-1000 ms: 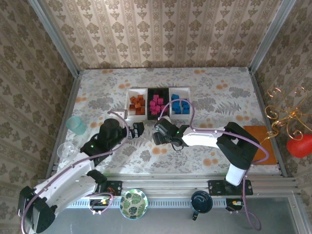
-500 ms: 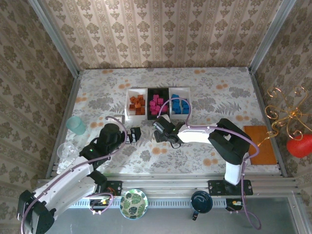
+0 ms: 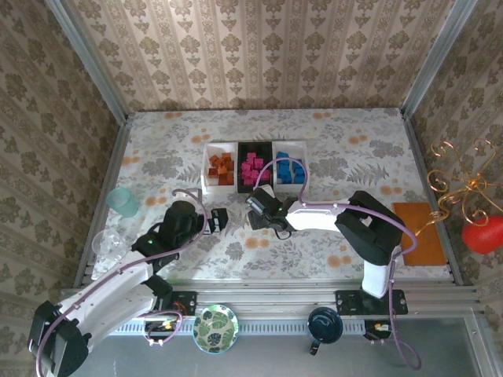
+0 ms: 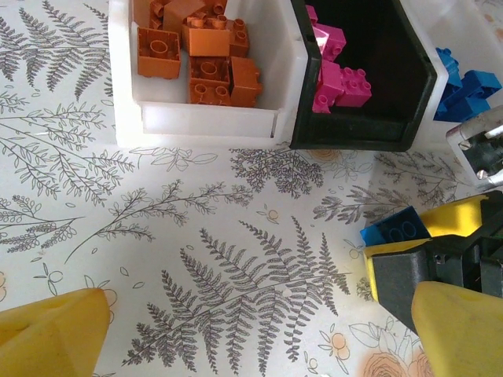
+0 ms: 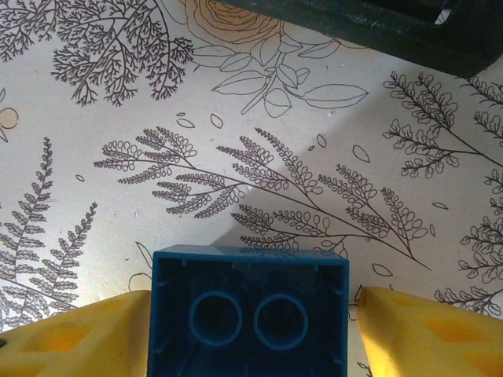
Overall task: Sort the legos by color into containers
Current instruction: Pick up the lego from the center of the table, then place the lego in the container.
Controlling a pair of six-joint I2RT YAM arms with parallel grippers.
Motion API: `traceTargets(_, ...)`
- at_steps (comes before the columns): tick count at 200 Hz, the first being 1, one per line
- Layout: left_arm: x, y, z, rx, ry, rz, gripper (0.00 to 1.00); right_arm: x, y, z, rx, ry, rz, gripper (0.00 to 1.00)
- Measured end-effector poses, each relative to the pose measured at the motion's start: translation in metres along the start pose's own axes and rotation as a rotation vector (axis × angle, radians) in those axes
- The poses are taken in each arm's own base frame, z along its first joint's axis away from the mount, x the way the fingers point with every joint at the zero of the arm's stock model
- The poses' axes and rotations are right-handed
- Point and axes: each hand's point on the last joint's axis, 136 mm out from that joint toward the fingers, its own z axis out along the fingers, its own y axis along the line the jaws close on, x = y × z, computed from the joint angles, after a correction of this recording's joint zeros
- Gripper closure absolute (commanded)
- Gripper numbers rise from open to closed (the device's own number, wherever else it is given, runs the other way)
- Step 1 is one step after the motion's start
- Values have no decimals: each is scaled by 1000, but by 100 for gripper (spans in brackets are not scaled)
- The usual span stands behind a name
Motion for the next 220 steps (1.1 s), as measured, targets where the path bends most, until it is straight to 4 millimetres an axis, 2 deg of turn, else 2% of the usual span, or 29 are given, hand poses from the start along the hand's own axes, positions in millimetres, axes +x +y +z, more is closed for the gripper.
traceTargets(67,0,-1,0,5,-2,-1,0,1,-4,-1,3,-9,-19,58)
traceTargets(106,1,0,0,7,-5,-1,0,7,-1,-9,-44,-9,-21,63)
traceTargets(133,0,-1,-1,10,-12,-2,0,6,3,-28,-110,-19,-13,64)
traceTargets(150,0,-1,-1,10,-12,-2,0,-6,7,-49,-158,-62,0,64)
traceTargets(180,-1,-1,-1,10,-12,-2,0,-45,4,-98,-231,-193,36,64)
traceTargets(200,-1,-1,-1,10,-12,-2,0,-80,-23,-114,-210,-264,107,64)
traceTargets(220,-1,-1,-1,10,-12,-2,0,-114,-61,-111,-144,-297,191,64)
